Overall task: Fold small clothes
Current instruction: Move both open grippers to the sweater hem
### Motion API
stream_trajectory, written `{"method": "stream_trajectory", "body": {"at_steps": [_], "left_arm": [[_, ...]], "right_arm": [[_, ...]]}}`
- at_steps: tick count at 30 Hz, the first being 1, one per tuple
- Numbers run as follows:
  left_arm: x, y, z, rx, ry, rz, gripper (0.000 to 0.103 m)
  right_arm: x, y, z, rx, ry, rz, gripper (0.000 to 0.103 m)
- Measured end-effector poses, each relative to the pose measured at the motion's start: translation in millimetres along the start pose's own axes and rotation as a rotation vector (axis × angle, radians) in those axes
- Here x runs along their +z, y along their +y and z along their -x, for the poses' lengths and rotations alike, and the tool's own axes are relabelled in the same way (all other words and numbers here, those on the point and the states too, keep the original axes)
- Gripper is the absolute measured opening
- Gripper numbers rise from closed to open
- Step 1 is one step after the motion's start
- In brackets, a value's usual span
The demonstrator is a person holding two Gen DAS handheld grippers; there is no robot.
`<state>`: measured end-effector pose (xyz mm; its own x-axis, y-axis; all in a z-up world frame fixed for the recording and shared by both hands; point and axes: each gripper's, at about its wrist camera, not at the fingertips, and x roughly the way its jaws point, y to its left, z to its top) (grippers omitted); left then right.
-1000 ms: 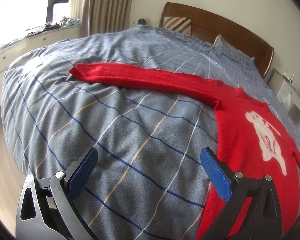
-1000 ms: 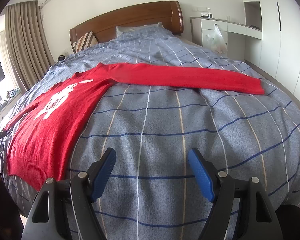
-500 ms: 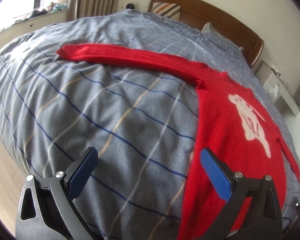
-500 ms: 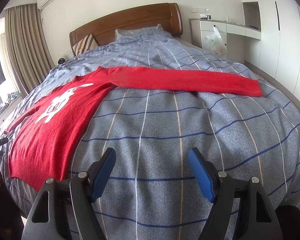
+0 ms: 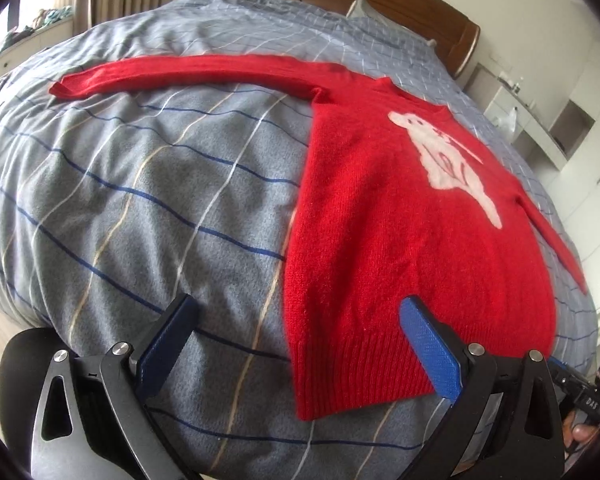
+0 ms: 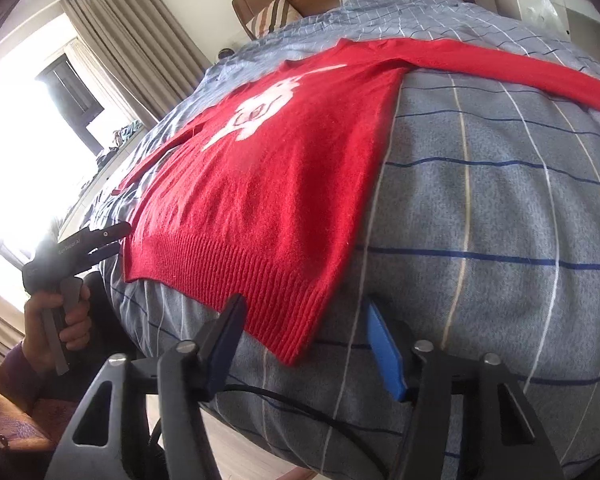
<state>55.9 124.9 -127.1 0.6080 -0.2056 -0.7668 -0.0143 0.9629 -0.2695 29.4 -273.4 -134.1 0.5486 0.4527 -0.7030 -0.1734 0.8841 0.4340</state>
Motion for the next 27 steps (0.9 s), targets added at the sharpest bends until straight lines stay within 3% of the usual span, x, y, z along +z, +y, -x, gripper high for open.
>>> {"method": "stream_trajectory", "body": {"at_steps": [1, 2, 6, 10, 13, 18, 22, 27], "left_arm": [[2, 3, 0, 0.003, -0.005, 0.008, 0.102], [2, 4, 1, 0.007, -0.007, 0.016, 0.102], [4, 9, 0, 0.018, -0.011, 0.040, 0.102], [3, 8, 0, 0.029, -0.015, 0.038, 0.102], [3, 6, 3, 0.032, -0.033, 0.025, 0.102], [4, 4, 12, 0.048, -0.088, 0.020, 0.102], [5, 7, 16, 0.082, -0.120, 0.039, 0.102], [6, 14, 22, 0.103, -0.158, 0.078, 0.102]], "right_arm": [[3, -3, -3, 0.012, 0.013, -0.013, 0.012], [3, -5, -7, 0.025, 0.032, -0.026, 0.005], [-10, -11, -8, -0.038, 0.076, -0.050, 0.003], [-13, -20, -8, -0.038, 0.074, -0.084, 0.003], [-13, -14, -8, -0.045, 0.062, -0.041, 0.004], [-15, -2, 3, -0.089, 0.031, 0.027, 0.024], [-14, 1, 22, -0.151, -0.057, 0.055, 0.050], [-9, -2, 46, -0.242, -0.192, 0.051, 0.057]]}}
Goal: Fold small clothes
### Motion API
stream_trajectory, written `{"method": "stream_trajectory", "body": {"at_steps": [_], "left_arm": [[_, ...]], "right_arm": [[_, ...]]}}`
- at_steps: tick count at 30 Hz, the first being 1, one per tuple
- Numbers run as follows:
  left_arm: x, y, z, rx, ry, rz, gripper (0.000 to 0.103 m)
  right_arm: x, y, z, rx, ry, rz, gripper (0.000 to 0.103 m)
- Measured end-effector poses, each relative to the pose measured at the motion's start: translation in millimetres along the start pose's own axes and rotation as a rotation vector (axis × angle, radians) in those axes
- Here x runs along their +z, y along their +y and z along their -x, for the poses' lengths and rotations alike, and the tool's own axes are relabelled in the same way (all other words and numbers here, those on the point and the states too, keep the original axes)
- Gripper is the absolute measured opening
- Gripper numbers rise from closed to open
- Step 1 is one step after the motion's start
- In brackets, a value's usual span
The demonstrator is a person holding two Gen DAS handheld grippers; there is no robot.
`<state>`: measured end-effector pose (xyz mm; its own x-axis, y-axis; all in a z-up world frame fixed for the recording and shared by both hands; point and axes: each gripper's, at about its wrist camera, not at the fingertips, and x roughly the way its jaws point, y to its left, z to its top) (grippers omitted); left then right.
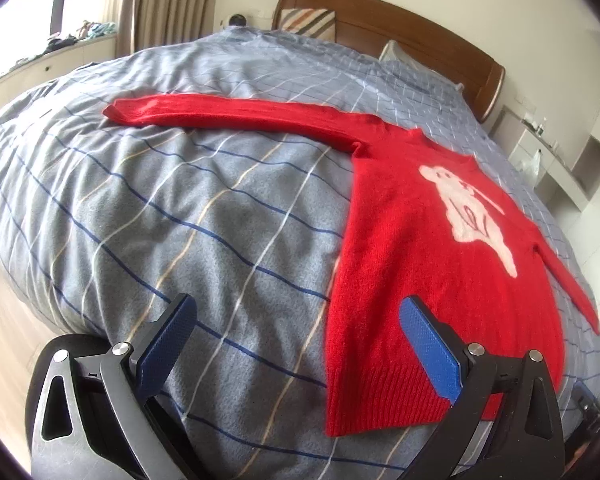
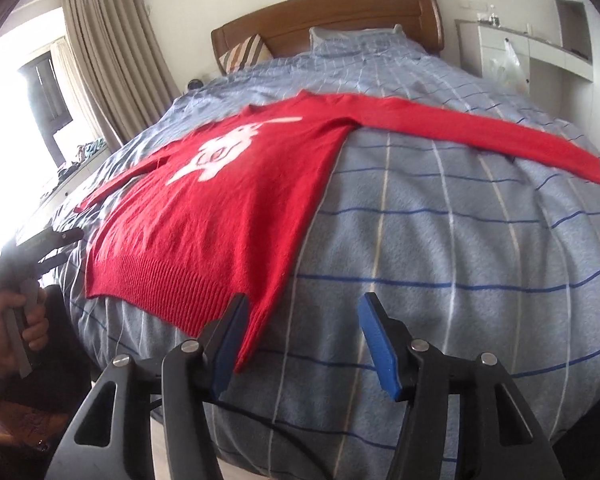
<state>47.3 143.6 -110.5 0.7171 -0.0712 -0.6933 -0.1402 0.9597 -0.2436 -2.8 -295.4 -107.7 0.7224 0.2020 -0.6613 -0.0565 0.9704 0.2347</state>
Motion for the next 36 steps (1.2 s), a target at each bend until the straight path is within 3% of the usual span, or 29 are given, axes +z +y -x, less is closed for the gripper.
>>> {"method": "stream_trajectory", "body": {"at_steps": [12, 36], "left_arm": [[0, 2, 0, 0.019, -0.013, 0.013, 0.102], [1, 5, 3, 0.038, -0.033, 0.023, 0.102]], "right_arm": [[7, -5, 4, -0.055, -0.048, -0.027, 0.058], [7, 2, 3, -0.047, -0.058, 0.001, 0.058]]}}
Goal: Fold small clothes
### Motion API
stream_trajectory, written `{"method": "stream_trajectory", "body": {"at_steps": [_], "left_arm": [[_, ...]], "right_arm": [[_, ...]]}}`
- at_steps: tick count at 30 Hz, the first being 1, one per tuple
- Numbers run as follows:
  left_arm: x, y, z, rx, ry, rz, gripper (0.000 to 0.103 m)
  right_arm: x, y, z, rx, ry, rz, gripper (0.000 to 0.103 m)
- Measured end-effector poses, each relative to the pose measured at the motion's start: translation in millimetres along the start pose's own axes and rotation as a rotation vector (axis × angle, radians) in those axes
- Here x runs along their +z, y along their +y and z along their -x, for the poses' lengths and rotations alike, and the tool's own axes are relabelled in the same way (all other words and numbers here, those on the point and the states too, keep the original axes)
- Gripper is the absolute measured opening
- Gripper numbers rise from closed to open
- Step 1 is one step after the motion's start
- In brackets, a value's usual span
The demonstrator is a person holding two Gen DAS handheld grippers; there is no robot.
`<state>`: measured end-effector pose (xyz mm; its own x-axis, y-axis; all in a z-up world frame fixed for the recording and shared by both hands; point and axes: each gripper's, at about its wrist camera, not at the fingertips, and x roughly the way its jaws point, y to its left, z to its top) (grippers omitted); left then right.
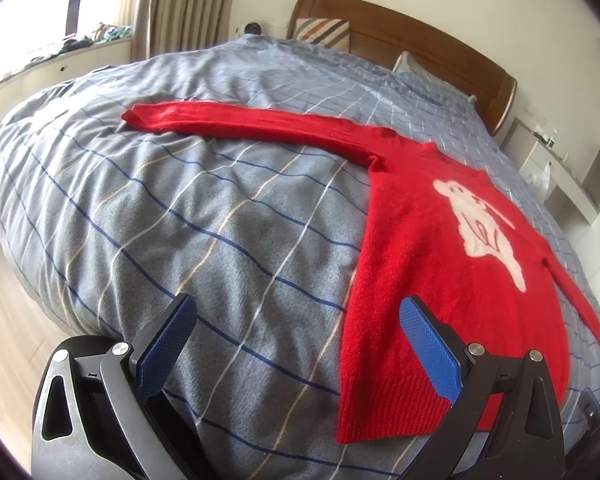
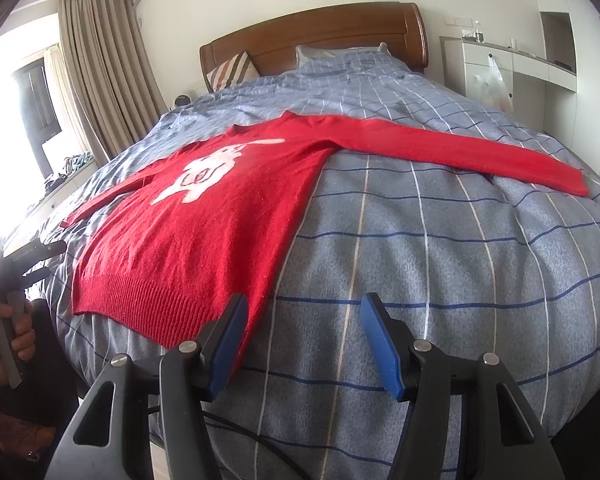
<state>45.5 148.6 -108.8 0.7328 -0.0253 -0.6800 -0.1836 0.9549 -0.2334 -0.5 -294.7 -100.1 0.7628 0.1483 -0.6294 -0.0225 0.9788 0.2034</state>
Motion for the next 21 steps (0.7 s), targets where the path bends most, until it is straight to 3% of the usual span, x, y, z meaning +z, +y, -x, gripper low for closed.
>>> {"method": "stream_trajectory", "body": {"at_steps": [21], "left_arm": [[1.7, 2.2, 2.2, 0.007, -0.004, 0.006, 0.102]], "right_arm": [[0.2, -1.0, 0.7, 0.002, 0.002, -0.002, 0.058]]}}
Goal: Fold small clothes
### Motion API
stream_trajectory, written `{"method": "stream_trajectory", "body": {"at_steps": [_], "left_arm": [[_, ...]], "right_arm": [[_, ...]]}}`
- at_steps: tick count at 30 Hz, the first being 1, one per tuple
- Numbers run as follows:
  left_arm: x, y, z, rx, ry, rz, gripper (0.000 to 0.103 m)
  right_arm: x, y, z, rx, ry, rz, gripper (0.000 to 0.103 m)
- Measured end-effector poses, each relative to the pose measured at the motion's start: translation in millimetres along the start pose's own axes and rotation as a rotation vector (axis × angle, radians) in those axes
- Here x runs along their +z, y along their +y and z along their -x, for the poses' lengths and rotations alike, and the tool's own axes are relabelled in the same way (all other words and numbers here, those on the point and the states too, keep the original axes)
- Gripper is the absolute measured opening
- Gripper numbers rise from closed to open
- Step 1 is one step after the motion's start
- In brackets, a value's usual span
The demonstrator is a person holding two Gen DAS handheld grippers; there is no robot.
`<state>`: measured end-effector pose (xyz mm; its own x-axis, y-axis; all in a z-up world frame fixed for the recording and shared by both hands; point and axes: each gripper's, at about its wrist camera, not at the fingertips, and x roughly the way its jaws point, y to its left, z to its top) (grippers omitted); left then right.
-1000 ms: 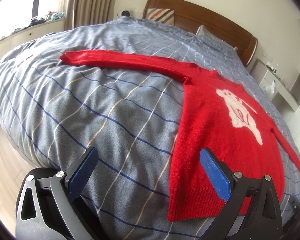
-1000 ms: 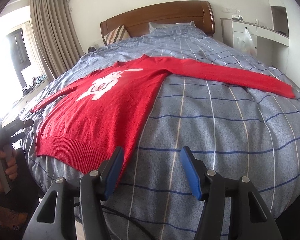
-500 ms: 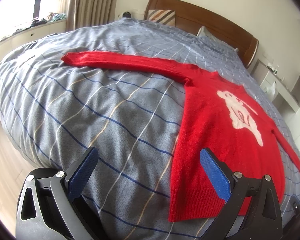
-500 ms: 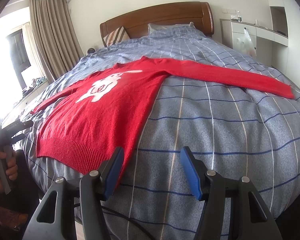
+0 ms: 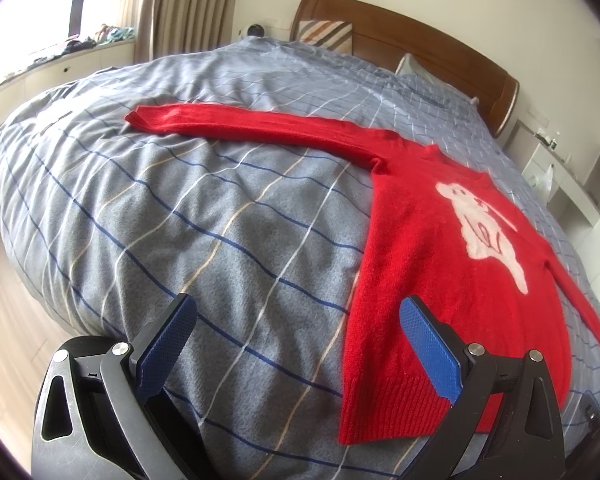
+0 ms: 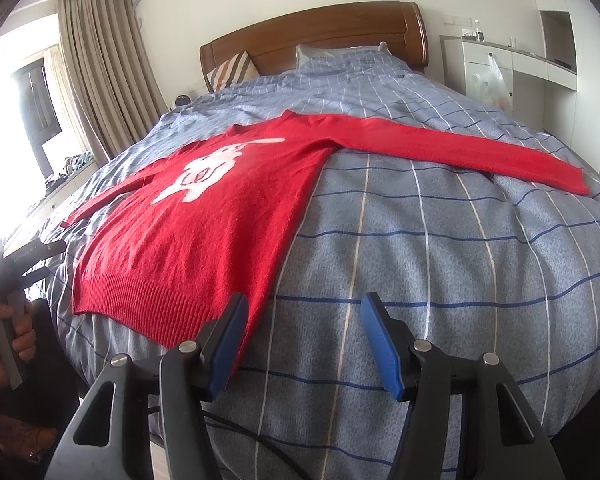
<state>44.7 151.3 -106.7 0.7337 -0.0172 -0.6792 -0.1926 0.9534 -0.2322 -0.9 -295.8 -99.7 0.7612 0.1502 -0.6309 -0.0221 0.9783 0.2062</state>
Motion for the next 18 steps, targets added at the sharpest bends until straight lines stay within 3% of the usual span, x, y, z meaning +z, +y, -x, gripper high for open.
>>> {"method": "stream_trajectory", "body": {"at_steps": [18], "left_arm": [[0.8, 1.4, 0.8, 0.004, -0.004, 0.002, 0.102]], "right_arm": [[0.2, -0.3, -0.1, 0.001, 0.000, -0.003, 0.059]]}}
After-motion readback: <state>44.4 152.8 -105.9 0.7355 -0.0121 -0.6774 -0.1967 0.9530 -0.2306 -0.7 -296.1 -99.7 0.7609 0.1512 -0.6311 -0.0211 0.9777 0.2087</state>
